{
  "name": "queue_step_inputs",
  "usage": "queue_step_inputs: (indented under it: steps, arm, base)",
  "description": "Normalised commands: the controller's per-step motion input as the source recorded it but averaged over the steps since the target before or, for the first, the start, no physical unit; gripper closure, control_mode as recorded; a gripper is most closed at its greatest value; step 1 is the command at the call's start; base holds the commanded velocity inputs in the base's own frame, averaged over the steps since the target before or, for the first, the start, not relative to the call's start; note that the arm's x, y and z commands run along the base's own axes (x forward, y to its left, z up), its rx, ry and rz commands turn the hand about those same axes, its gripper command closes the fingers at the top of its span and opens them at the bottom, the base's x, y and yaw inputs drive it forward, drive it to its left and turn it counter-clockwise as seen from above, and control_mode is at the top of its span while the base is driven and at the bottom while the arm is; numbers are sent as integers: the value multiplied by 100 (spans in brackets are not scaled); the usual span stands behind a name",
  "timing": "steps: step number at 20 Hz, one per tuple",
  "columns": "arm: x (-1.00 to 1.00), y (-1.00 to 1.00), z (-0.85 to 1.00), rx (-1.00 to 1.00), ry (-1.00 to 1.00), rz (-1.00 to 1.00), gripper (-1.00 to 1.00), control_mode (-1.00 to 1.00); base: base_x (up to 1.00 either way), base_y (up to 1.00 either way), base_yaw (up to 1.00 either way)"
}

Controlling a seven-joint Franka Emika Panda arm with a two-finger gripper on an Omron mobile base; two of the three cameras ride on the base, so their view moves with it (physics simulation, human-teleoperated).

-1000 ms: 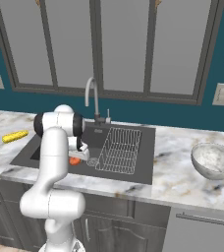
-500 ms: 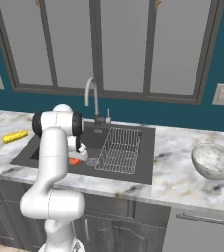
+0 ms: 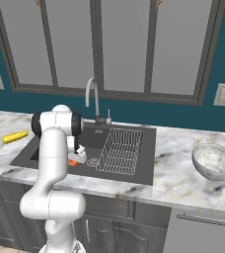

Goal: Remove the squash and corn from the sink. Then move the bowl and cup from the counter to the sink for washing.

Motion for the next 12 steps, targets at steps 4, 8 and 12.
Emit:
queue_step_inputs:
  steps: [4,8,12]
  arm:
    - [-13,7,0,0,0,0,-100,-100]
    - [-15,9,0,0,0,0,100,-100]
    - [-14,8,0,0,0,0,100,-100]
  base:
    - [0,0,0]
    - [0,0,0]
    - [0,0,0]
